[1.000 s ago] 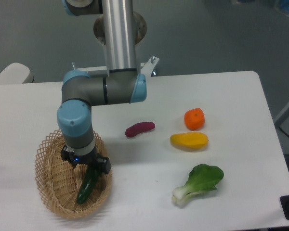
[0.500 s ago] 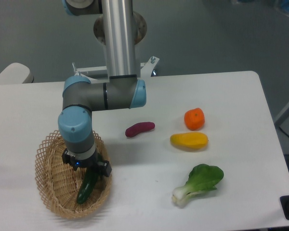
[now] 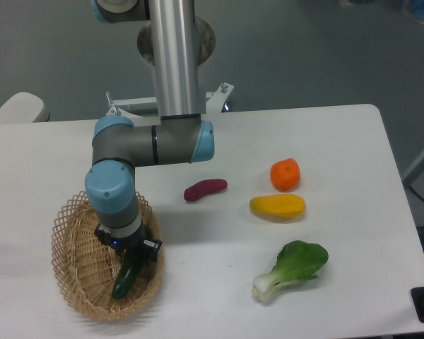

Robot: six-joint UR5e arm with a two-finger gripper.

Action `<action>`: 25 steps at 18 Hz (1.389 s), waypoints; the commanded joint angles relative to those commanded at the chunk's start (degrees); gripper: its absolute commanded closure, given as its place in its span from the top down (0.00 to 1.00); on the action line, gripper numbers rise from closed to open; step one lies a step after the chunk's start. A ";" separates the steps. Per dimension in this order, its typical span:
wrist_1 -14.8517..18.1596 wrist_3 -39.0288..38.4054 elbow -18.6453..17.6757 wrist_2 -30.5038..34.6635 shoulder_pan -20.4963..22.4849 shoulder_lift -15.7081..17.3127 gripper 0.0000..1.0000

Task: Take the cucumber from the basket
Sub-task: 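Lower the gripper onto the green cucumber in the basket, then close the gripper around the cucumber, then lift the cucumber out of the basket and carry it beside the orange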

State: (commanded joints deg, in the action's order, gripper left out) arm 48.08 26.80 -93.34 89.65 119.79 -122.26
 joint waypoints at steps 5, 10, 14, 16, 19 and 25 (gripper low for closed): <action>0.09 0.09 0.79 -0.09 0.09 0.35 0.24; 0.96 0.26 3.51 -0.53 0.44 2.45 0.24; 1.32 4.38 4.66 -0.70 2.10 6.14 0.24; 2.10 6.84 4.66 -0.79 4.03 7.73 0.25; 5.26 13.51 4.75 -1.93 9.21 10.01 0.25; 11.68 33.62 5.01 -2.46 23.00 12.56 0.25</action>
State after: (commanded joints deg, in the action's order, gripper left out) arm 59.75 60.43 -88.33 87.19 142.80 -109.69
